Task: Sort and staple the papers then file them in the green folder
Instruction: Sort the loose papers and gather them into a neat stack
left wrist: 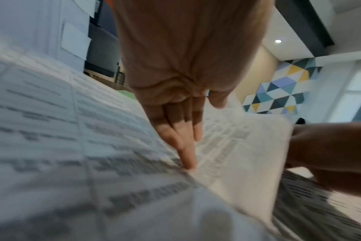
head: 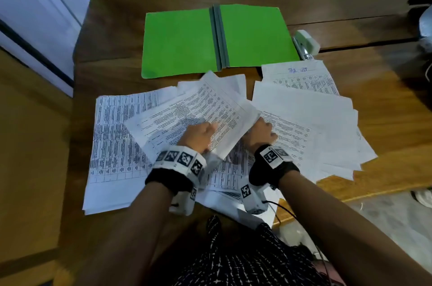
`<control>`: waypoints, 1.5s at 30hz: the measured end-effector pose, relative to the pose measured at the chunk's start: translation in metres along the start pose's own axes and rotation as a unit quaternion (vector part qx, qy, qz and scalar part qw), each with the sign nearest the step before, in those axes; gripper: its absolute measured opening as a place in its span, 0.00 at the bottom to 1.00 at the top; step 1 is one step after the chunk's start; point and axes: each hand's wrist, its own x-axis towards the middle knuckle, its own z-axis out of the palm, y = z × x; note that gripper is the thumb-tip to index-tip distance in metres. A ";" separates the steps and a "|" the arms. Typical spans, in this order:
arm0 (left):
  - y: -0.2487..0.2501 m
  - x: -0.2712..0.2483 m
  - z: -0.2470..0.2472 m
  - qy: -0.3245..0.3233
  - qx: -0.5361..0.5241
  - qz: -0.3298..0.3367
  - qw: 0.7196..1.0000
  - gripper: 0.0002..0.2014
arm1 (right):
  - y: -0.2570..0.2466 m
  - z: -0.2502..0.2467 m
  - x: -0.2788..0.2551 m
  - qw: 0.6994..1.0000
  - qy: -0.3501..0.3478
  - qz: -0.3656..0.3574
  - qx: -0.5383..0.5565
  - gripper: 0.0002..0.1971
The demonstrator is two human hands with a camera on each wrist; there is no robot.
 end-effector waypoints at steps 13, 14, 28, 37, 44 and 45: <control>-0.044 0.034 -0.051 0.088 0.068 -0.165 0.980 0.39 | 0.021 -0.046 0.010 0.982 -0.137 -0.099 -0.084 0.03; -0.042 0.032 -0.049 0.105 0.042 -0.165 0.980 0.35 | 0.023 -0.045 0.009 0.981 -0.148 -0.098 -0.082 0.06; -0.012 0.018 -0.008 0.107 -0.335 -0.212 0.912 0.26 | 0.092 -0.076 0.029 0.953 0.167 0.095 0.236 0.10; 0.006 0.006 0.027 0.063 -0.166 -0.213 0.961 0.27 | 0.083 -0.150 0.017 0.848 0.411 -0.116 0.314 0.10; 0.022 0.012 0.035 0.062 -0.116 -0.204 0.970 0.26 | 0.057 -0.198 0.011 0.757 0.505 -0.205 0.359 0.19; 0.024 0.013 0.036 0.069 -0.119 -0.192 0.972 0.26 | 0.057 -0.191 0.015 0.785 0.471 -0.181 0.360 0.19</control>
